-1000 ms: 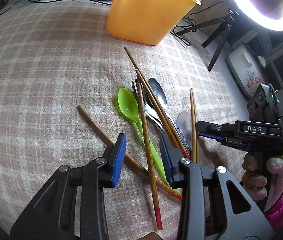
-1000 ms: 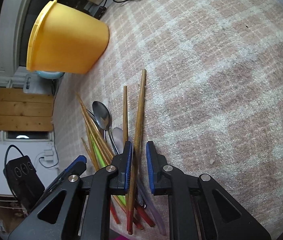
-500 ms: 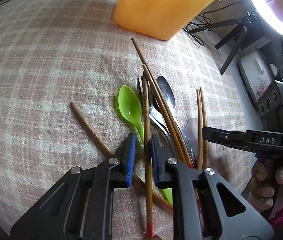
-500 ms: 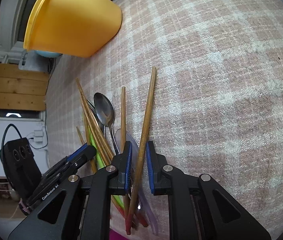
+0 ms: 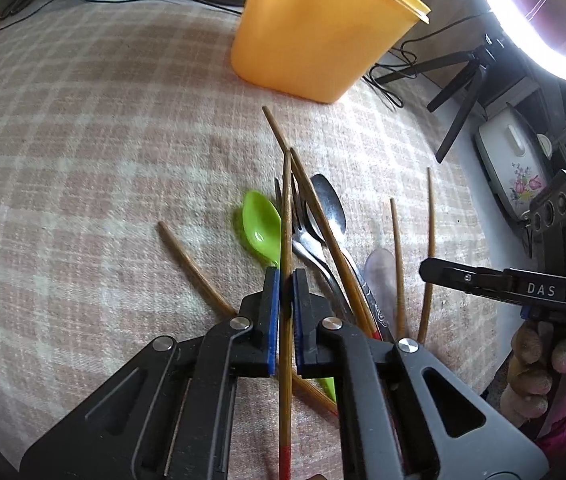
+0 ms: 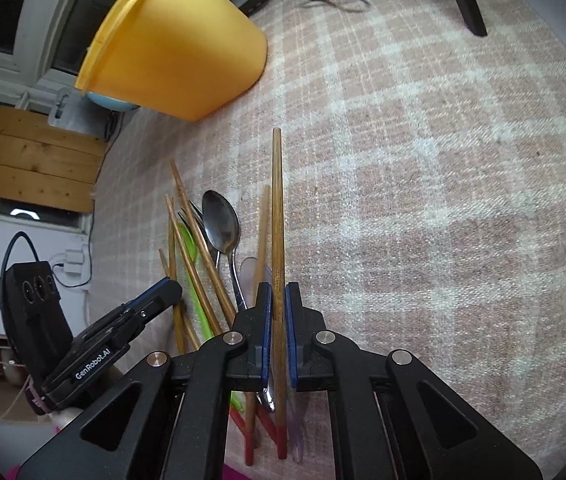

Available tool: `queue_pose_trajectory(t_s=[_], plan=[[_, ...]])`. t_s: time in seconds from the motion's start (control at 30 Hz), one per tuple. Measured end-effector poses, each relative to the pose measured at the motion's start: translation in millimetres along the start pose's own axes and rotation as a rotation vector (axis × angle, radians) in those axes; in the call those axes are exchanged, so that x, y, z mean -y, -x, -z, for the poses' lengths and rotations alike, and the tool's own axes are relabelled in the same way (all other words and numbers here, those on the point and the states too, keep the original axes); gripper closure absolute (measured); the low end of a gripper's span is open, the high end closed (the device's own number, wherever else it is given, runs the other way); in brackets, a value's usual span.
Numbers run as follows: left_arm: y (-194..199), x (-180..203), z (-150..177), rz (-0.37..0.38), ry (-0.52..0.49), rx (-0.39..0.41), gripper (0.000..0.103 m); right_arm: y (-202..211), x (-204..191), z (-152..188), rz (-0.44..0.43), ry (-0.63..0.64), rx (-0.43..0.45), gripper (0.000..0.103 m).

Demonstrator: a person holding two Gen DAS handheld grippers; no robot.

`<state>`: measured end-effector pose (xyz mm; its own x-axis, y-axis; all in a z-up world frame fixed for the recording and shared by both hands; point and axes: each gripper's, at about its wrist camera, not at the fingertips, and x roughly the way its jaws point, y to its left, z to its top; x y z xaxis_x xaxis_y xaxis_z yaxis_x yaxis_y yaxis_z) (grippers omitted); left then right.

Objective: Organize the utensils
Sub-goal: 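Lift the chopstick with the right tool and carry it over the yellow container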

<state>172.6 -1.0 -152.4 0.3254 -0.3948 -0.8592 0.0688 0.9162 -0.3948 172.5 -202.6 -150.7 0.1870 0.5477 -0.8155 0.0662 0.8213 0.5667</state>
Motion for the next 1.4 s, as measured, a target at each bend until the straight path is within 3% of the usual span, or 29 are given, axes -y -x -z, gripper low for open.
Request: queue_pose_trajectory(t_s=[0.3,0.57,0.93,1.4], plan=[[24,-6,-4,-0.007,0.007,0.050,0.099,21,-11,3,0.021,0.091,0.064,0.098],[65,-1,-19,-0.003,-0.006,0.158,0.099,46,-33,2,0.036,0.203,0.132,0.098],[110,18,-47,0.009,-0.046,0.301,0.099,95,-78,-9,0.055,0.365,0.288,0.098],[148,36,-97,0.001,-0.073,0.453,0.099,139,-113,-47,0.035,0.431,0.480,0.098]])
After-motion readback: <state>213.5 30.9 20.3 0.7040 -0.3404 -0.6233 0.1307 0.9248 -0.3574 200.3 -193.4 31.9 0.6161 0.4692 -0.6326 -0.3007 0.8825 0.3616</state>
